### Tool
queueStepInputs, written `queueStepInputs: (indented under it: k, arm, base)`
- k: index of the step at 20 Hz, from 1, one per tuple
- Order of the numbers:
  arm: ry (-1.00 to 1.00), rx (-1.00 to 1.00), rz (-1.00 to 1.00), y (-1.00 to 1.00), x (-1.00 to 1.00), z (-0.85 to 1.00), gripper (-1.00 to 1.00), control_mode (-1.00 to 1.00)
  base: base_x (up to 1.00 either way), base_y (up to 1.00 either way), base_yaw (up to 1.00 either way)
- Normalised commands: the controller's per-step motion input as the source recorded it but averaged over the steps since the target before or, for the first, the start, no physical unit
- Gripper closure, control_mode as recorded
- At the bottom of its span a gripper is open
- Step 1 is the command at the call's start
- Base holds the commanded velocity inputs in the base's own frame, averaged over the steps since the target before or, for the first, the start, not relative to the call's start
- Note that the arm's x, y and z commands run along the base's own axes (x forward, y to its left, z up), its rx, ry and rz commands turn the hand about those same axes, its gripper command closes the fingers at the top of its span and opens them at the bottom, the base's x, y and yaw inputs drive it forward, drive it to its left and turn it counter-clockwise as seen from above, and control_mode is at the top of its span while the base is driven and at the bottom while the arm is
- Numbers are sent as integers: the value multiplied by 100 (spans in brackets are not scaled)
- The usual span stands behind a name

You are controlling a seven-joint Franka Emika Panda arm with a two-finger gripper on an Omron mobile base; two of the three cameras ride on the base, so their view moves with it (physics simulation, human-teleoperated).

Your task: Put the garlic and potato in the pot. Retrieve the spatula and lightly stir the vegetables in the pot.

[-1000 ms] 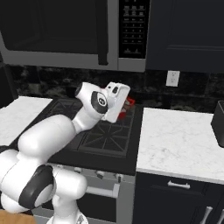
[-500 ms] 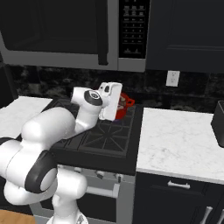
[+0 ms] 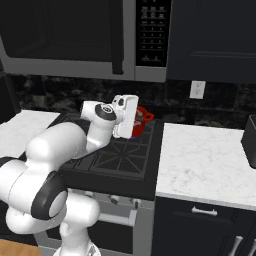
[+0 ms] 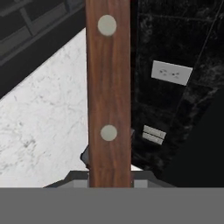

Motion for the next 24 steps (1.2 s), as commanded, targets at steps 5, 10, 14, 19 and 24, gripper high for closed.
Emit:
queueStepInputs:
  k: [5,10,14,19,24]
  arm:
    - [11,-8,2,0,2,18,100,-100]
    - [5,-18,1,3,26,3,100,-100]
    - [1,-22,0,20,45,0,100,-100]
    - [6,-20,0,23,42,0,100,-100]
    - [26,-20,2,10,34,5,100,-100]
  base:
    - [0,0,0]
    - [0,0,0]
    - [0,0,0]
    - [0,0,0]
    - [0,0,0]
